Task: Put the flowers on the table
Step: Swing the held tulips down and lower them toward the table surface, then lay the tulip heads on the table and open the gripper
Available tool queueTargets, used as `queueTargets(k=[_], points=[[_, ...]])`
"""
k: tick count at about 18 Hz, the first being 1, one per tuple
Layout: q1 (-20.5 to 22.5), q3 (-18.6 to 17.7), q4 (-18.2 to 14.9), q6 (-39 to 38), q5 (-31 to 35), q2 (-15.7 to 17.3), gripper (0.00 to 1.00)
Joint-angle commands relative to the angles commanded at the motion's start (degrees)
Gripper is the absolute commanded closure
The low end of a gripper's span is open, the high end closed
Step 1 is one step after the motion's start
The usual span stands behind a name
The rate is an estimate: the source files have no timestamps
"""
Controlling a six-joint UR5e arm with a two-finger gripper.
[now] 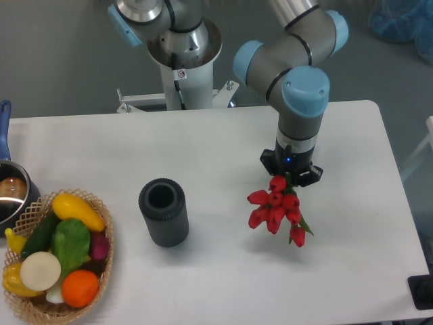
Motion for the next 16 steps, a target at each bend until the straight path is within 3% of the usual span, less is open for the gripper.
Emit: queueTargets(k=[16], points=[[-0.62,0.09,0.18,-0.09,0.09,-3.08,0.78]])
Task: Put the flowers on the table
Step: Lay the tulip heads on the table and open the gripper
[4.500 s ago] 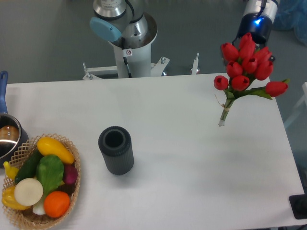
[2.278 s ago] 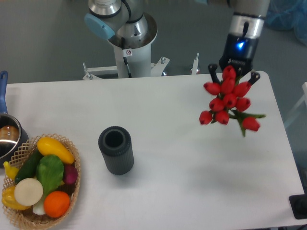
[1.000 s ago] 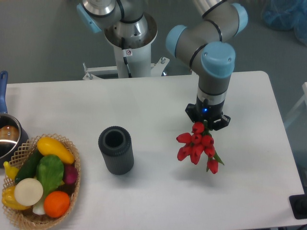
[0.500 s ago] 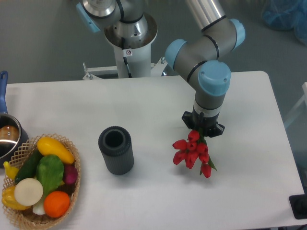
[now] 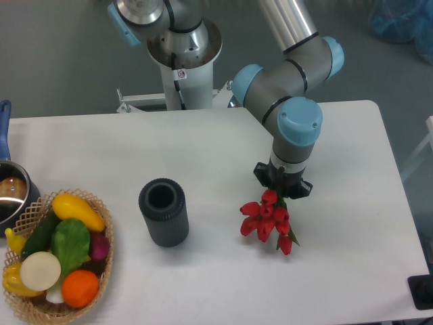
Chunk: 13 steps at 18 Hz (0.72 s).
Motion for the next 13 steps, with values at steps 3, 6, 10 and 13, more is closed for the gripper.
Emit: queueTargets(k=[3,6,10,13], points=[[0.0,0.0,0.0,-0.09,0.0,-0.09,0.78],[-0.09,0.0,0.0,0.0,0.0,-0.35,0.78],[0.0,0.0,0.09,0.09,-0.09,-0.35,0.7],[0.0,0.09,0.09,0.09,-0.09,-0.35,0.68]])
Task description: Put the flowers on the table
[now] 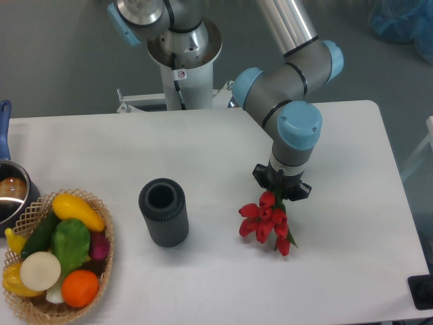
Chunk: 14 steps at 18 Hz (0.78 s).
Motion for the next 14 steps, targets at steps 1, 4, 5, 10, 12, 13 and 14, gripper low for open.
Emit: queueTargets(k=[1,4,5,10,12,13,14], points=[[0.0,0.0,0.0,0.0,0.0,0.09,0.67],[0.0,0.53,0.0,0.09,0.0,0.18,0.55],[0.0,0.88,0.09,0.17,0.0,0.18,0.44],[0.0,1.93,0.09,0.18,0.26,0.79,0.17],[0.0,2.02,0.17,0.18,0.17,0.79,0.02],[0.09,2.11,0.18,0.18,0.17,0.97,0.01],[0.09,2.46,0.09,0.18,0.17,1.31,0.01]])
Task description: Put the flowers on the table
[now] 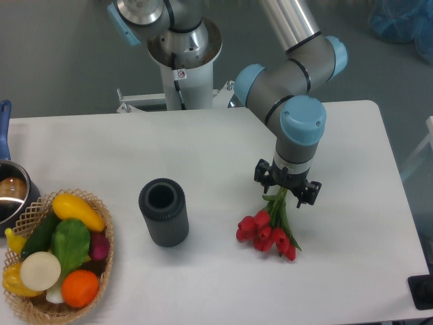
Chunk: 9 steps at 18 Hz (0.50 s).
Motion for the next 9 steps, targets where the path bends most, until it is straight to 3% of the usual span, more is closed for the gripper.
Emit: queueTargets(k=[4,9], points=[[0.17,2.9,2.37,-2.18,0.0,1.49,0.0],[2.81,3.52,2.55,-7.55,-0.7,5.53,0.0]])
